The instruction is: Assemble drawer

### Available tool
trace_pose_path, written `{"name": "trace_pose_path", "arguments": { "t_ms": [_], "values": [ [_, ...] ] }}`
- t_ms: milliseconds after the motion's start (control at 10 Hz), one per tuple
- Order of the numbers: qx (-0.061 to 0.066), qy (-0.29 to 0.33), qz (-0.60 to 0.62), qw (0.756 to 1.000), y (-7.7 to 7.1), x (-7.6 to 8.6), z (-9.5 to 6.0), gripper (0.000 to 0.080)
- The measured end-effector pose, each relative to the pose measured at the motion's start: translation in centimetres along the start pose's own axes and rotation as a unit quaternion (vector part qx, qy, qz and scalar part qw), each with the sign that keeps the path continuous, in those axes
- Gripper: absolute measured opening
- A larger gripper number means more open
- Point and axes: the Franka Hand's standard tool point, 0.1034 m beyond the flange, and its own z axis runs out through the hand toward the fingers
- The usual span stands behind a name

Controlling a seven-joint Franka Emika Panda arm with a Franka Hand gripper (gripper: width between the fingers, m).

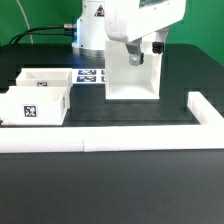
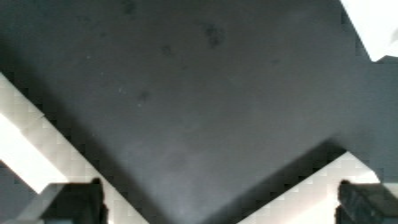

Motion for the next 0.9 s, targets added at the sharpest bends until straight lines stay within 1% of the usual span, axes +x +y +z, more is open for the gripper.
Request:
{"name": "trace_pose_path", "arguments": {
  "t_ms": [800,900],
  "values": [
    [0.0,0.0,0.0,1.0,0.0,0.01,-0.05,0.065],
    [-0.005,0.004,0.048,0.999,-0.68,-0.01,-0.77,0.065]
  ]
}}
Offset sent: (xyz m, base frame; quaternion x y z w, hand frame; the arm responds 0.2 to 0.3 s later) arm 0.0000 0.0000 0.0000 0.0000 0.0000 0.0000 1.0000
